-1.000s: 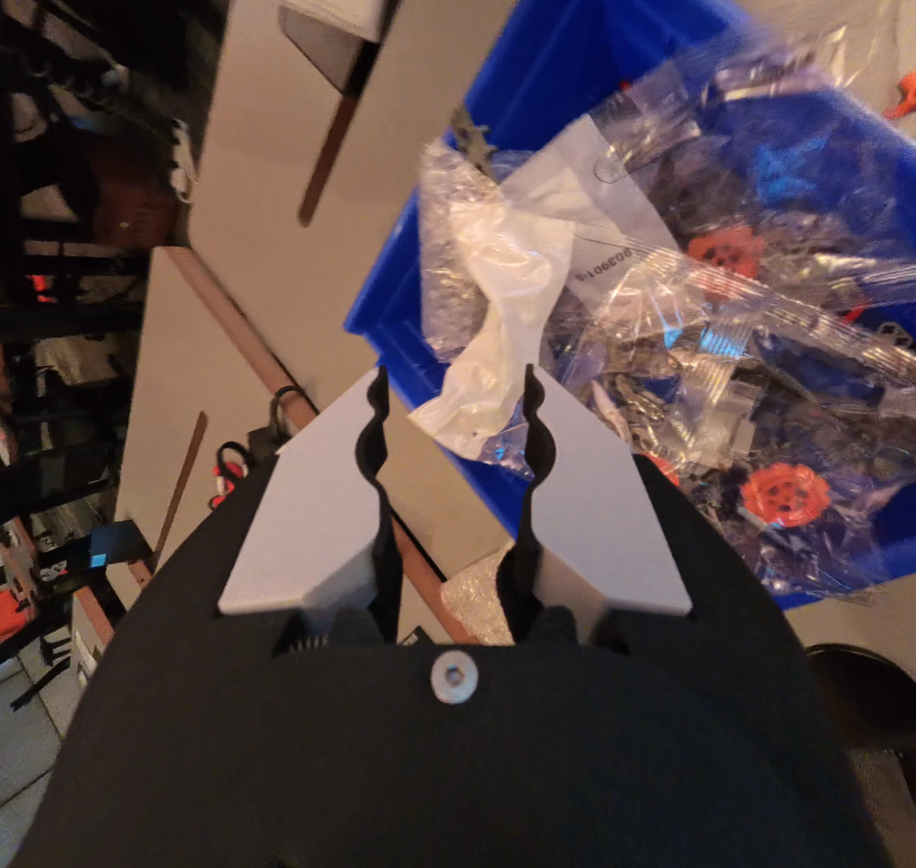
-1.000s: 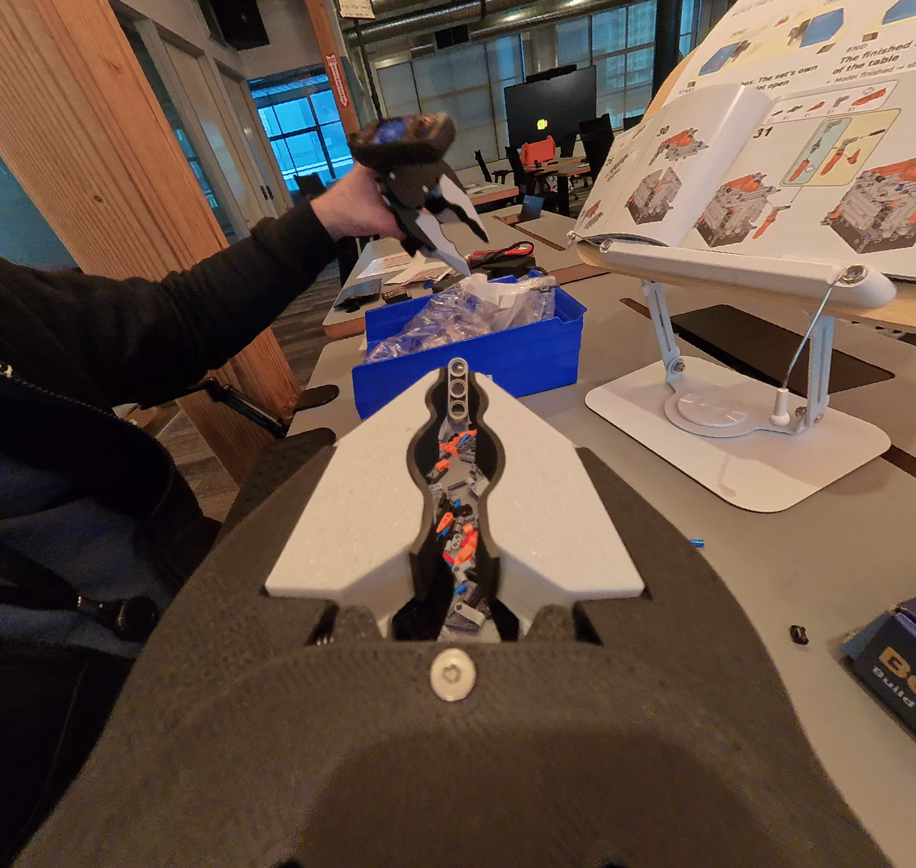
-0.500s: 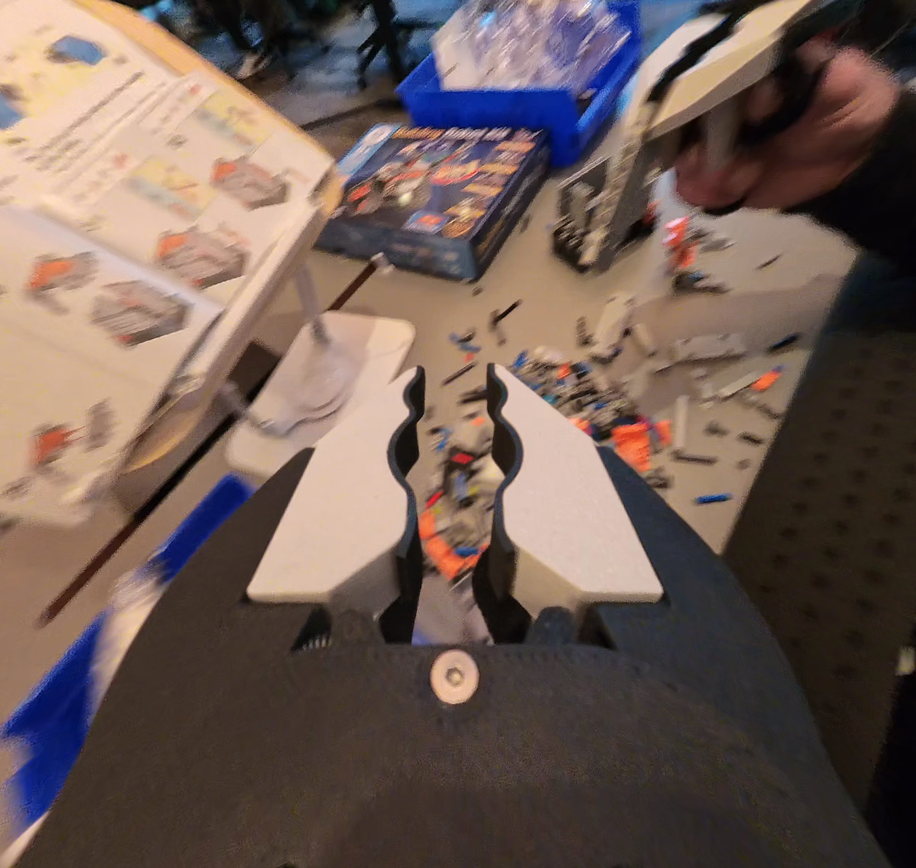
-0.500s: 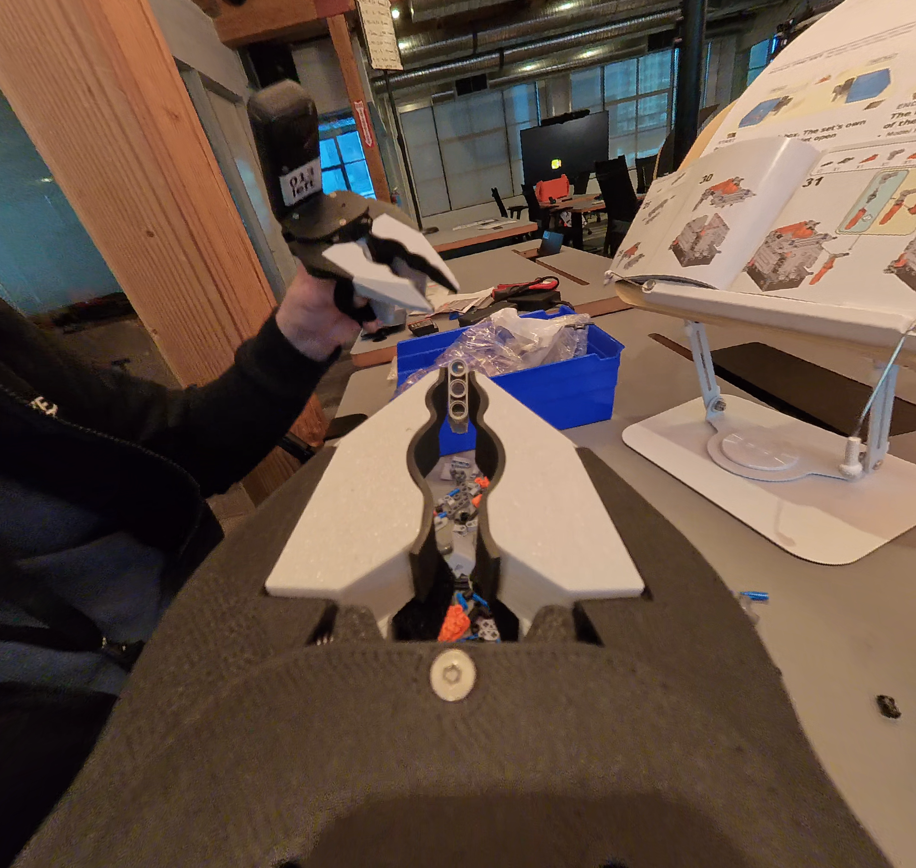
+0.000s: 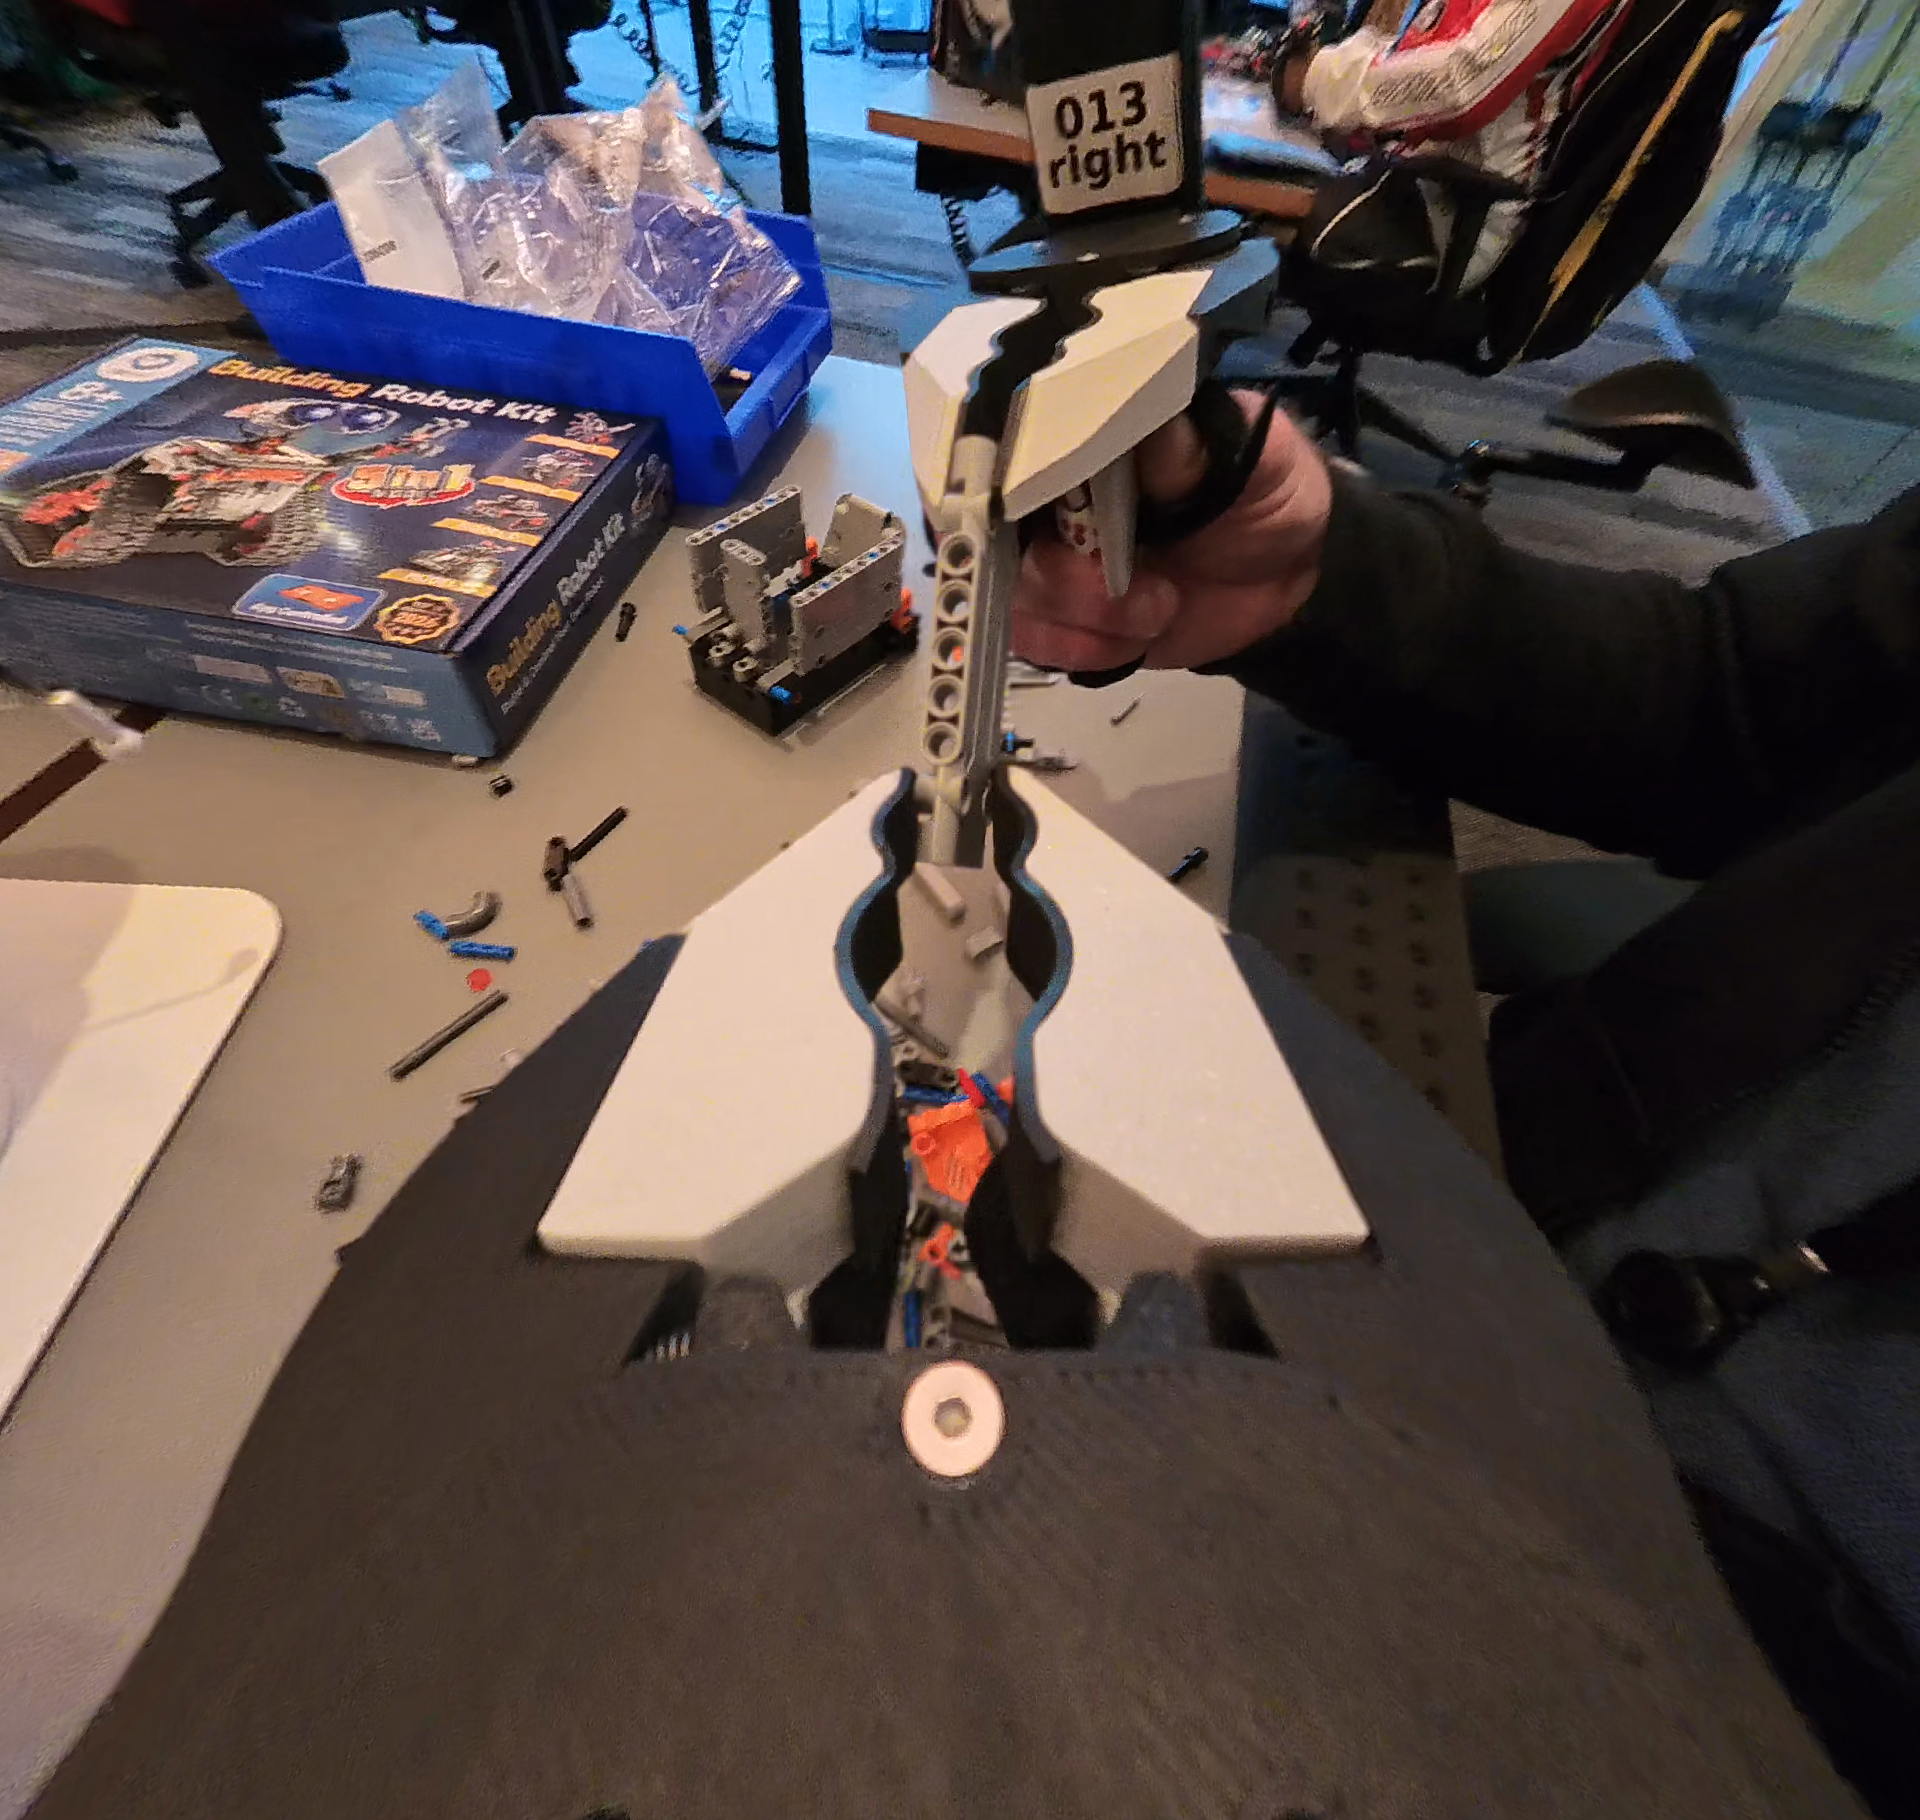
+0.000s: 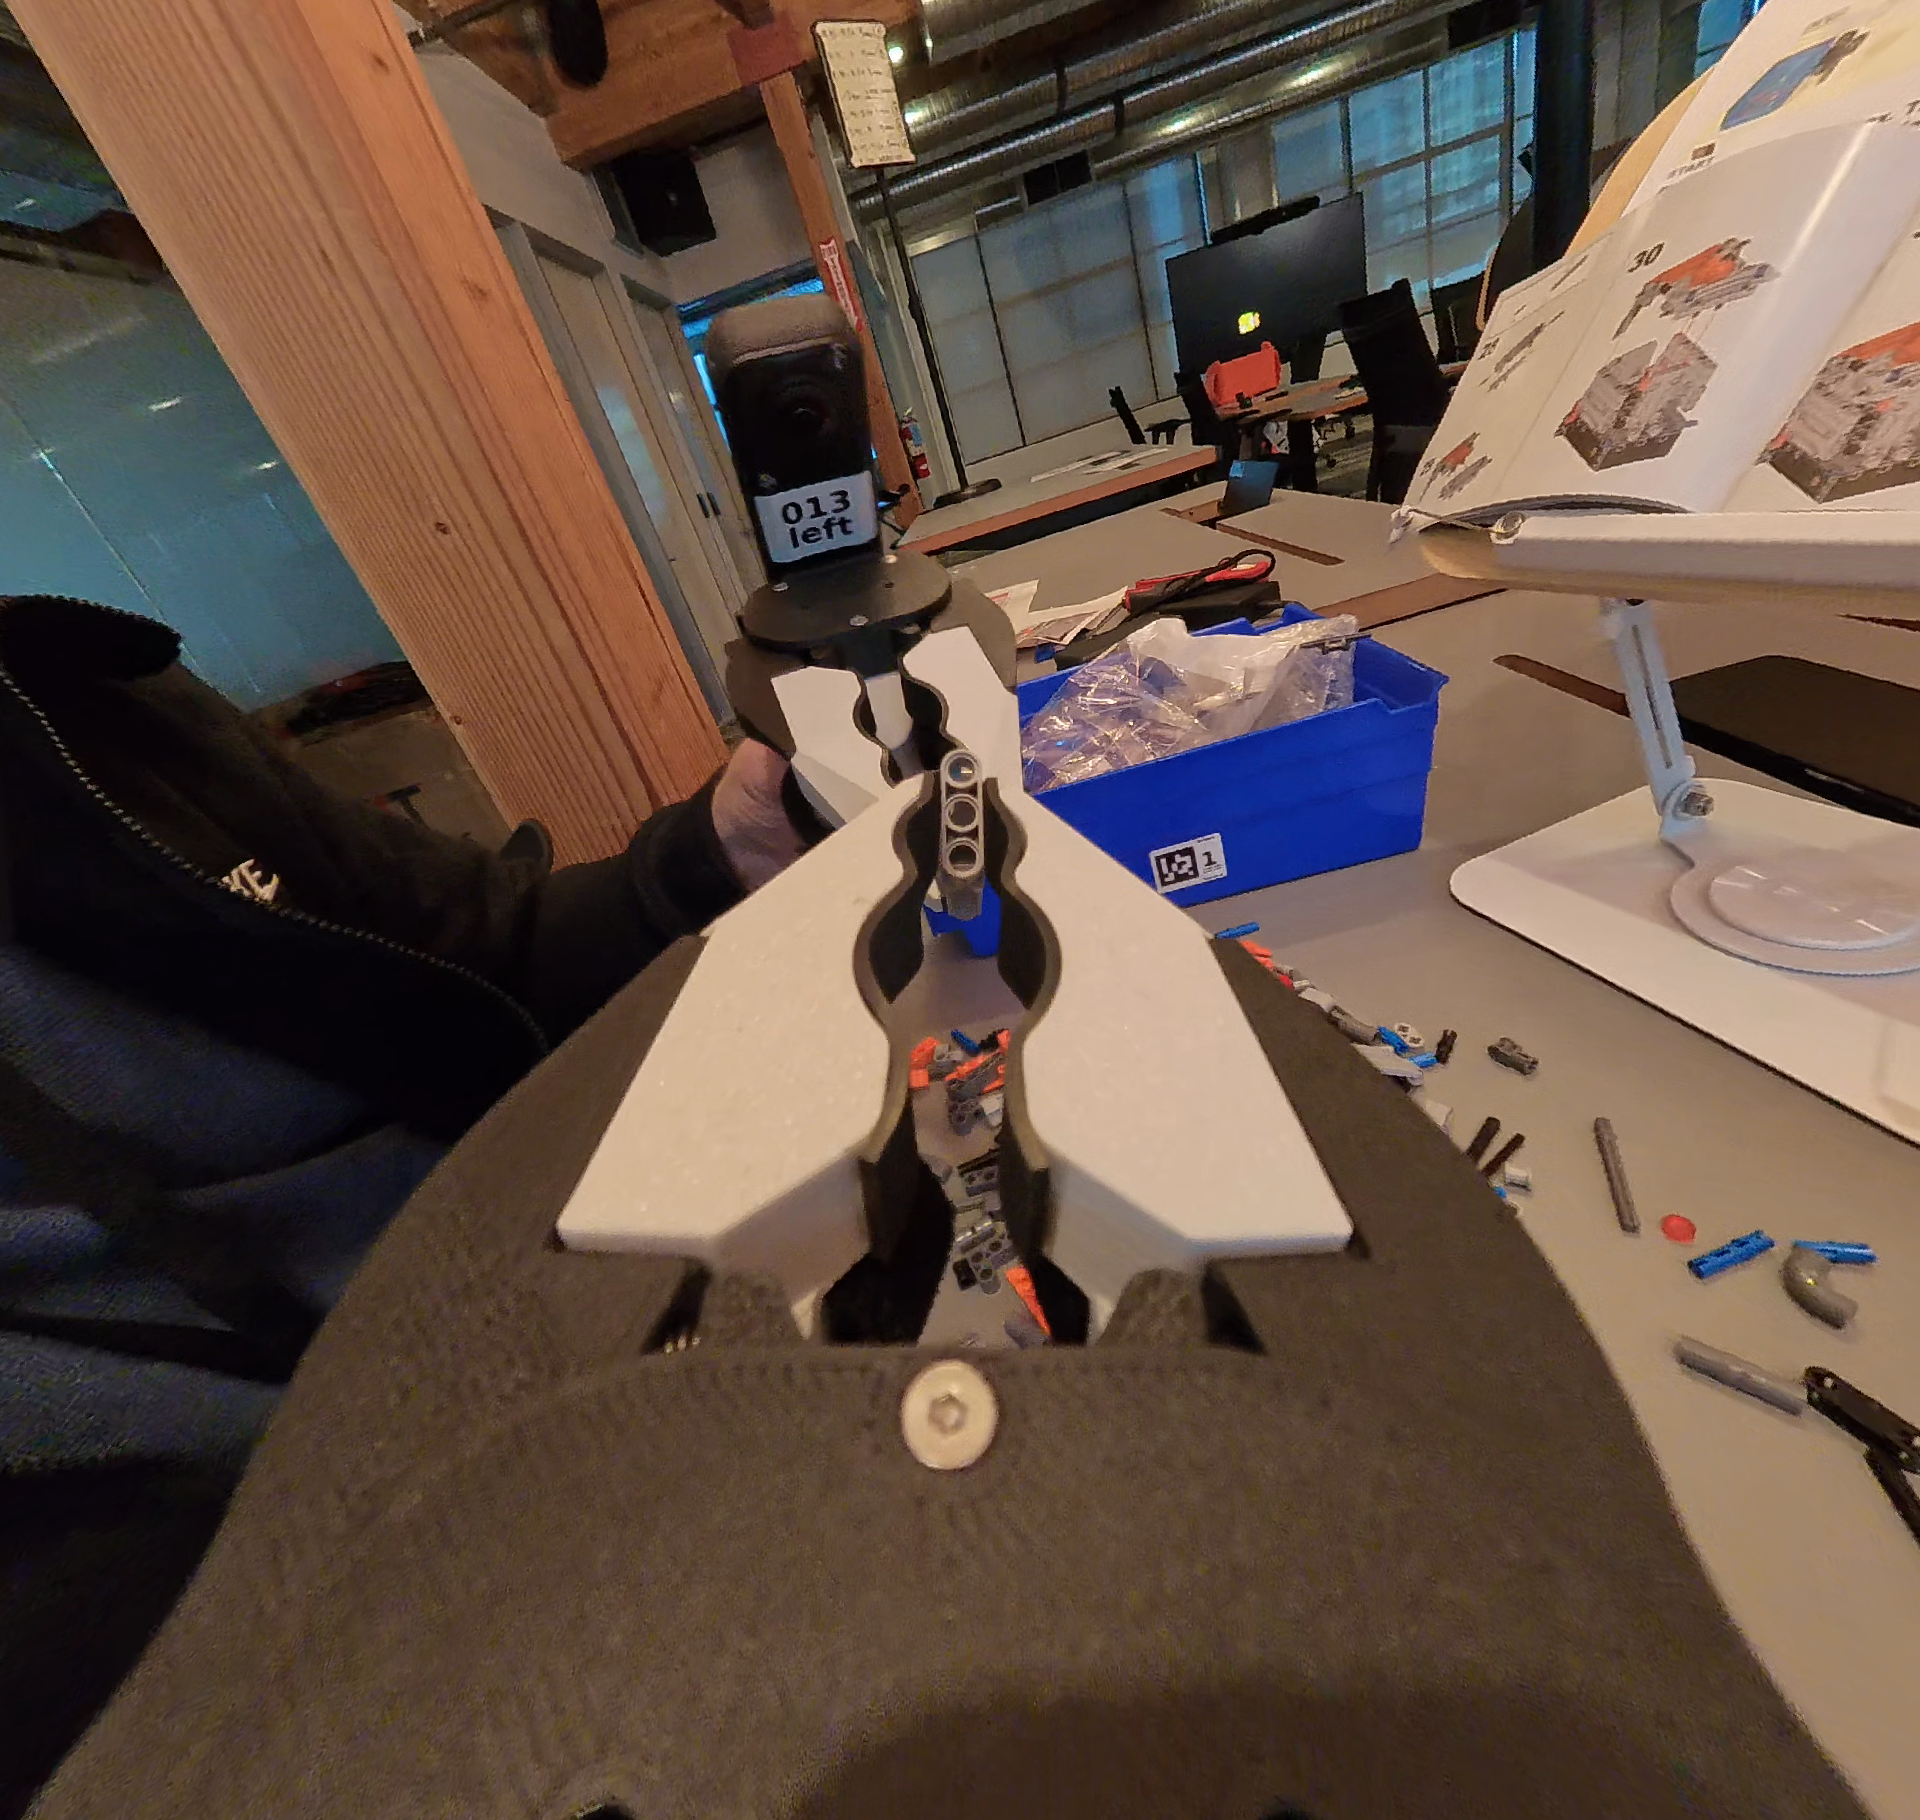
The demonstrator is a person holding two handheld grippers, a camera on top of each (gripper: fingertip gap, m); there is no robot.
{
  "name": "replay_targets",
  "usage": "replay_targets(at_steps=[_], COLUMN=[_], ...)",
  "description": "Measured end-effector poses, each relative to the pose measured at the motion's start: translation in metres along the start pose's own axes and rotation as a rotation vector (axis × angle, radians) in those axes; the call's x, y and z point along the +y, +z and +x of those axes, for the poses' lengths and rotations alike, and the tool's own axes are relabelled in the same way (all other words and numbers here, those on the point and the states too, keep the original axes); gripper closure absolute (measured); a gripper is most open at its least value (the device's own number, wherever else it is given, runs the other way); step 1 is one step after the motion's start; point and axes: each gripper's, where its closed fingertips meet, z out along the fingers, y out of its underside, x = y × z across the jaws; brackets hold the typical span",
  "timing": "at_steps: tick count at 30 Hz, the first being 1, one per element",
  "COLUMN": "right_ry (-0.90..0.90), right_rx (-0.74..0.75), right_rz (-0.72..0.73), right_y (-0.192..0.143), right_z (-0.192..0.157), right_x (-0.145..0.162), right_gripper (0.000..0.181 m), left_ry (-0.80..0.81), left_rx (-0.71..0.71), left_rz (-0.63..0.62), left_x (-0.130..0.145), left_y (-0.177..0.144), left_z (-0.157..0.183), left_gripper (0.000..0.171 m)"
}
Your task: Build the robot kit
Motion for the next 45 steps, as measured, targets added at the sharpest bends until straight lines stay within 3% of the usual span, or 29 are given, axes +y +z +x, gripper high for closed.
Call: replay_targets(at_steps=[5,11,16,22,27,30,35,39,42,45], right_ry=[-0.124,-0.483,-0.553,-0.843,-0.986,-1.004,-0.883,-0.747,-0.628,-0.479], right_rx=[0.192,0.445,0.458,0.462,0.457,0.489,0.46,0.49,0.543,0.562], right_rz=[-0.116,-0.346,-0.411,-0.604,-0.801,-0.842,-0.89,-0.925,-0.951,-1.001], right_y=[-0.007,-0.018,-0.017,-0.017,-0.022,-0.033,-0.063,-0.101,-0.137,-0.173], right_z=[0.024,0.034,0.029,0.015,0.016,0.022,0.018,0.018,0.02,0.014], right_x=[0.014,0.018,0.02,0.031,0.057,0.061,0.072,0.08,0.087,0.109], right_gripper=[0.167,0.152,0.145,0.122,0.127,0.145,0.152,0.154,0.155,0.156], left_ry=[-0.086,-0.174,-0.215,-0.283,-0.314,-0.317,-0.333,-0.327,-0.304,-0.235], left_rx=[0.023,0.085,0.177,0.265,0.332,0.344,0.399,0.443,0.448,0.361], left_rz=[0.018,0.05,0.026,-0.023,-0.067,-0.109,-0.172,-0.211,-0.247,-0.309], left_x=[0.008,0.012,0.014,0.019,0.023,0.028,0.028,0.023,0.025,0.042], left_y=[0.005,0.005,0.009,0.015,0.024,0.032,0.054,0.088,0.111,0.121], left_z=[-0.009,-0.013,-0.003,0.004,0.014,0.016,0.026,0.033,0.033,0.02], left_gripper=[0.166,0.166,0.166,0.166,0.167,0.166,0.167,0.165,0.152,0.146])
